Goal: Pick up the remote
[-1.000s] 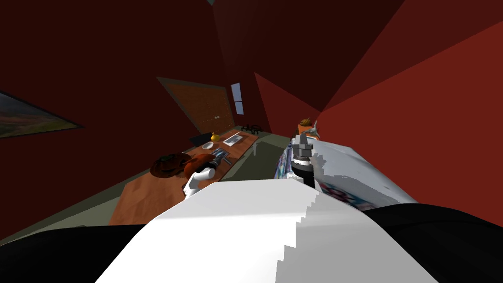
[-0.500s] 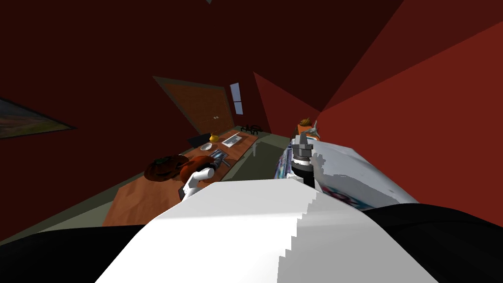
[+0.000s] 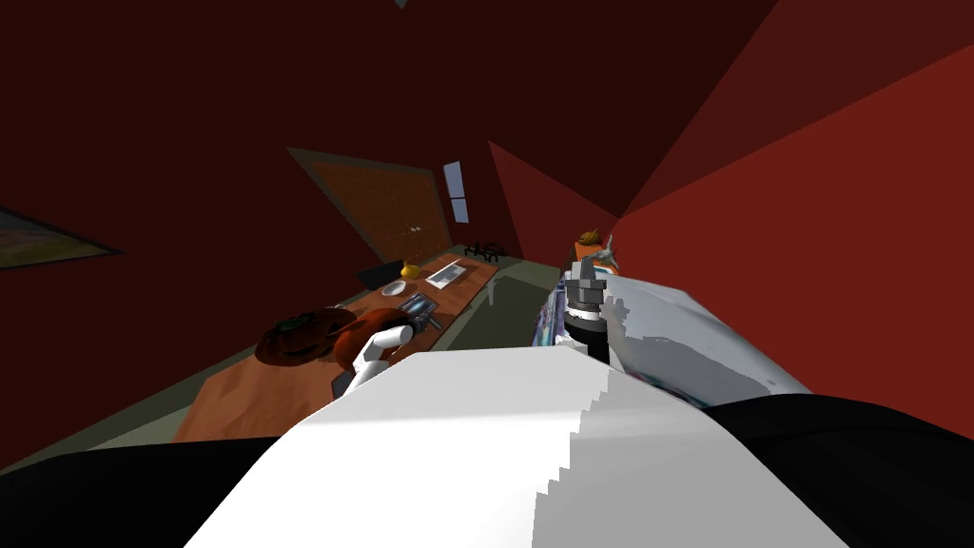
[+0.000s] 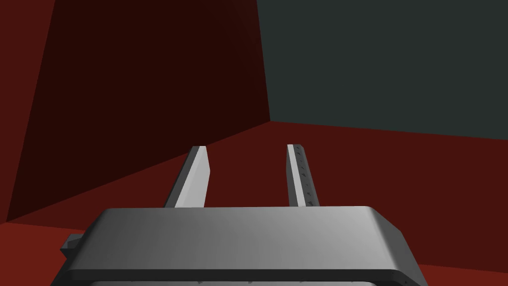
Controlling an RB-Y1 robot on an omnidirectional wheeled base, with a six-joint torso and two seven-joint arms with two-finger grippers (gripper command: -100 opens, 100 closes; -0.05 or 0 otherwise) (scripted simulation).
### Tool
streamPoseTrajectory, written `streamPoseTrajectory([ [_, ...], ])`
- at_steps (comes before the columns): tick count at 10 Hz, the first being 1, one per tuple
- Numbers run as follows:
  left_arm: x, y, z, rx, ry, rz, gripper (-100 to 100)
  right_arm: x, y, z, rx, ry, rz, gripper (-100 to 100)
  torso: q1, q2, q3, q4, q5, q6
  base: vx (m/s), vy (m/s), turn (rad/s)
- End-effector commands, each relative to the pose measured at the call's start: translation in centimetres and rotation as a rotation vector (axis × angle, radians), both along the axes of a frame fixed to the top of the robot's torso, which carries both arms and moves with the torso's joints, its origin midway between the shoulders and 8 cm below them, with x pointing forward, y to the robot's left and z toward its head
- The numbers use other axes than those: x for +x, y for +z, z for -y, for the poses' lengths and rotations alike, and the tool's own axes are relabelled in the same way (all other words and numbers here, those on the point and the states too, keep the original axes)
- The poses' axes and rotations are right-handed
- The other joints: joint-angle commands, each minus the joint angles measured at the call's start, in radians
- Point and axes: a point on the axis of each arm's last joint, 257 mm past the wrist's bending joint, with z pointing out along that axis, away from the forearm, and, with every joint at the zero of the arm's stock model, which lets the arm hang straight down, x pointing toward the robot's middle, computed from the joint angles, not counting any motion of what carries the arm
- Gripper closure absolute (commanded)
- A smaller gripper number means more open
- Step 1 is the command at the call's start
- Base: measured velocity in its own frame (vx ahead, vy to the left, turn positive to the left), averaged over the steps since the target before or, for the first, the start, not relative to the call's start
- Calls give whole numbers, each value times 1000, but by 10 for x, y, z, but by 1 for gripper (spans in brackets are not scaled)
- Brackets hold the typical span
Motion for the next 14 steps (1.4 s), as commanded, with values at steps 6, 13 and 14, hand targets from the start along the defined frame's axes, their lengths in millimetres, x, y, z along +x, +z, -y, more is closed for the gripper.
streamPoseTrajectory([
  [6,-56,-44,-8,0,-85,-244,-100,0,0,0,0,0,0,0,0,2,1,0,0,0,78,-17,-22],
  [13,-111,-69,-23,-4,-164,-456,-100,0,0,0,0,0,0,0,1,3,2,0,0,0,82,-13,-27],
  [14,-123,-72,-28,-4,-179,-498,-100,0,0,0,0,0,0,0,1,4,2,1,0,0,73,4,-40],
])
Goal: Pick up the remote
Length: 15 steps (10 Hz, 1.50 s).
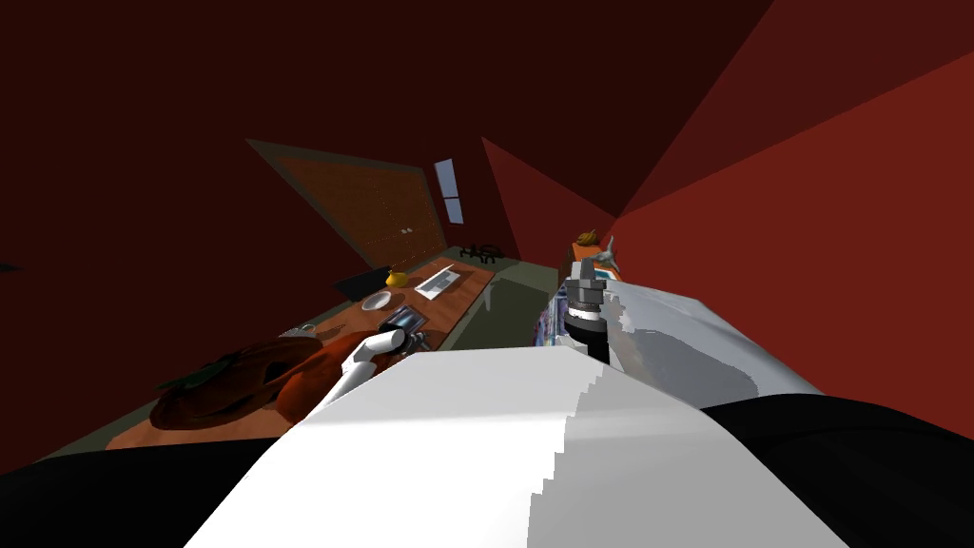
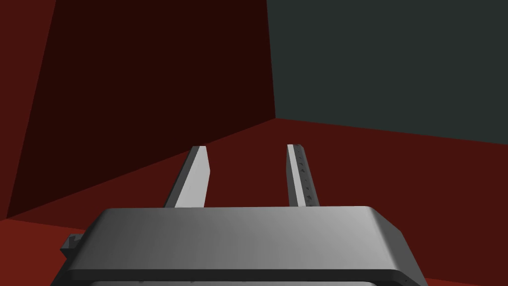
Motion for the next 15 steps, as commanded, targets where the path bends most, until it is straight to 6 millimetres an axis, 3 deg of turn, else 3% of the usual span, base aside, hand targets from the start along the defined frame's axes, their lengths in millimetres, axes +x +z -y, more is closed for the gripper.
streamPoseTrajectory([
  [1,-19,-5,-8,-2,-23,-67,-100,0,0,0,0,0,0,0,0,0,0,0,0,0,85,3,-39],
  [4,-44,-8,-20,0,-48,-149,-100,0,0,0,0,0,0,0,0,0,0,0,0,0,69,4,-46],
  [7,-49,-10,-21,0,-51,-164,-100,0,0,0,0,0,0,0,-1,2,1,0,0,0,26,0,1],
  [8,-49,-10,-21,0,-52,-166,0,0,0,0,0,0,0,0,-1,3,2,1,0,0,0,0,0],
  [9,-52,-22,-15,-1,-41,-166,-100,0,0,0,0,0,0,0,-1,4,2,1,0,0,-2,28,-58],
  [11,-55,-35,-9,-2,-31,-166,-100,0,0,0,0,0,0,0,2,5,3,1,1,0,-7,55,-77],
  [12,-56,-30,-11,-3,-35,-167,-100,0,0,0,0,0,0,0,3,5,3,1,1,0,-7,27,-16],
  [13,-56,-30,-10,-2,-34,-165,100,0,0,0,0,0,0,0,1,5,3,1,0,0,0,0,0],
  [15,-54,-30,-10,-3,-33,-163,100,0,0,0,0,0,0,0,1,5,3,0,0,-1,0,0,0],
])
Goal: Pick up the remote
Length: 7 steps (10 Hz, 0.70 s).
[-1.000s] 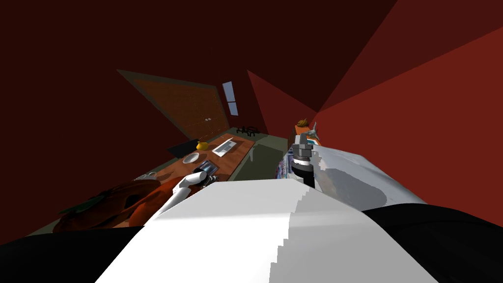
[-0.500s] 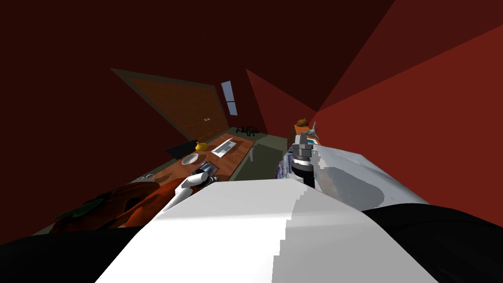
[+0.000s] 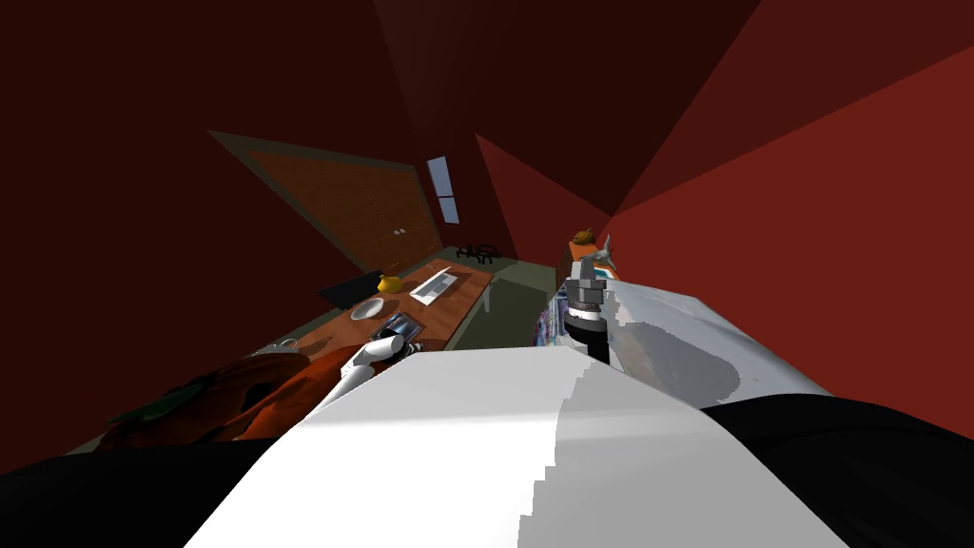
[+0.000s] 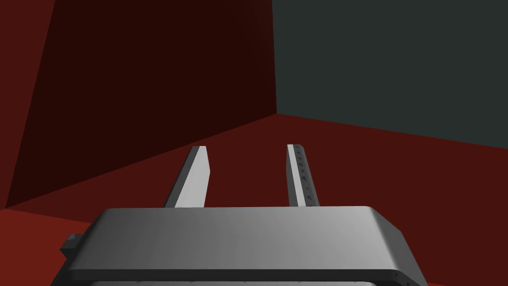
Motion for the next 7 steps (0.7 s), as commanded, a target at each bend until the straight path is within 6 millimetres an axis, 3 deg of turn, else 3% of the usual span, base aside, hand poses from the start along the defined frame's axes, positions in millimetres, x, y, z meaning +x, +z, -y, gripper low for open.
streamPoseTrajectory([
  [1,0,0,0,0,0,0,100,0,0,0,0,0,0,0,0,0,0,0,0,0,0,0,0],
  [2,0,0,0,0,0,0,100,0,0,0,0,0,0,0,0,0,0,0,0,0,0,0,0],
  [3,0,0,0,0,-1,0,0,0,0,0,0,0,0,0,0,0,0,0,0,0,0,0,0],
  [4,3,10,-7,1,-10,-2,100,0,0,0,0,0,0,0,0,0,0,0,0,0,7,-32,92],
  [7,5,17,-11,2,-16,0,100,0,0,0,0,0,0,0,-4,-1,0,0,-1,0,7,-41,50],
])
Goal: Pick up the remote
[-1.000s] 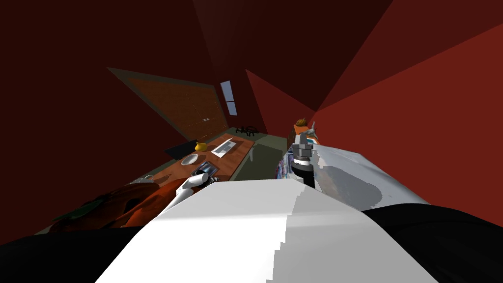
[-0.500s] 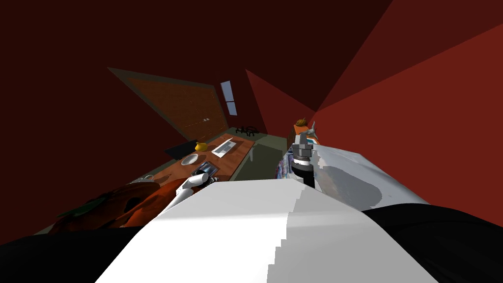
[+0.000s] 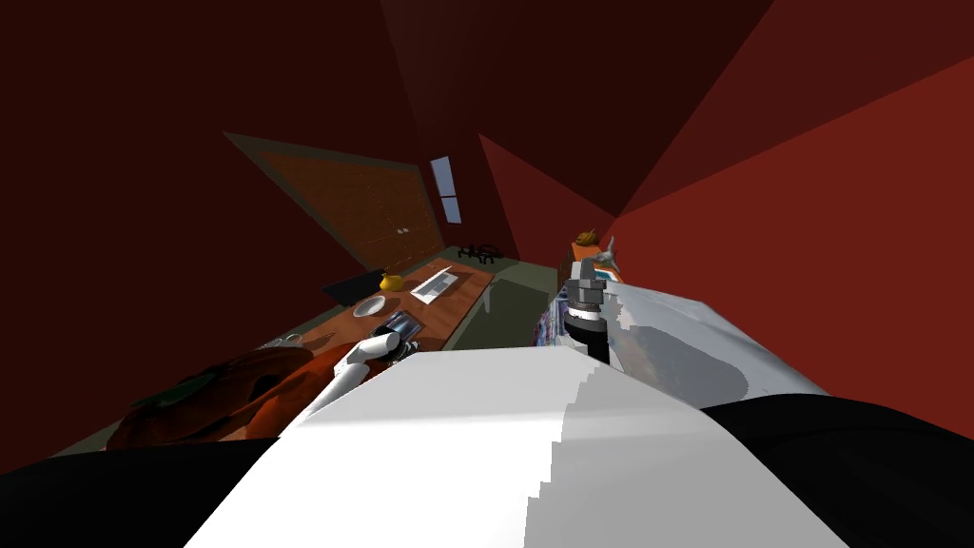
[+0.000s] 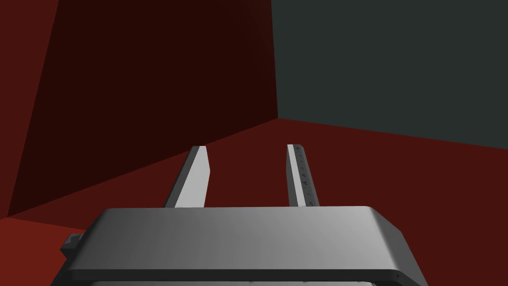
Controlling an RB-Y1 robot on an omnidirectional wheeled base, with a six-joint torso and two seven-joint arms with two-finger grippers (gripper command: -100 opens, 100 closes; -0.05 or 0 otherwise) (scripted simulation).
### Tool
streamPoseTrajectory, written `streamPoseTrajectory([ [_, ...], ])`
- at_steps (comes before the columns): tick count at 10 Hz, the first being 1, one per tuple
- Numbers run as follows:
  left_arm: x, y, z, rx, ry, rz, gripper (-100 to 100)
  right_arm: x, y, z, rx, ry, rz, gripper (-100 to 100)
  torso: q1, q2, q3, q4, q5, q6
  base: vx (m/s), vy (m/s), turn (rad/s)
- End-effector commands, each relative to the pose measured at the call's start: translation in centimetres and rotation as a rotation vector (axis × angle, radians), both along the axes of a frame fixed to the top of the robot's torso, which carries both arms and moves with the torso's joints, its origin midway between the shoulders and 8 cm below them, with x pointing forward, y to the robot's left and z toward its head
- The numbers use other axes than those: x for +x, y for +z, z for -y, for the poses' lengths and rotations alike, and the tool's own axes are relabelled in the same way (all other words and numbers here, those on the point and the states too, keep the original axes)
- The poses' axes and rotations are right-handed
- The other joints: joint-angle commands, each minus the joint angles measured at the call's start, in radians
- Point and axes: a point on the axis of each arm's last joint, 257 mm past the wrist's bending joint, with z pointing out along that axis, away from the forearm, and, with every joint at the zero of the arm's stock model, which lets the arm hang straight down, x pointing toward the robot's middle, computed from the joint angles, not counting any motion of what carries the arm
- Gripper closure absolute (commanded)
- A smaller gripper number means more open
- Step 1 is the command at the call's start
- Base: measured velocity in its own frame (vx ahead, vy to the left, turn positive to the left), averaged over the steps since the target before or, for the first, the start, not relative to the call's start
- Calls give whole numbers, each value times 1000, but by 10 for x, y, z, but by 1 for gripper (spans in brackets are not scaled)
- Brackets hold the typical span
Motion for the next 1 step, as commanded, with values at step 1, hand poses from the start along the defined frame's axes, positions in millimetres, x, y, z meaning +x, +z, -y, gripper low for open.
streamPoseTrajectory([
  [1,0,0,0,0,0,0,0,0,0,0,0,0,0,0,0,0,0,0,0,0,0,0,0],
])
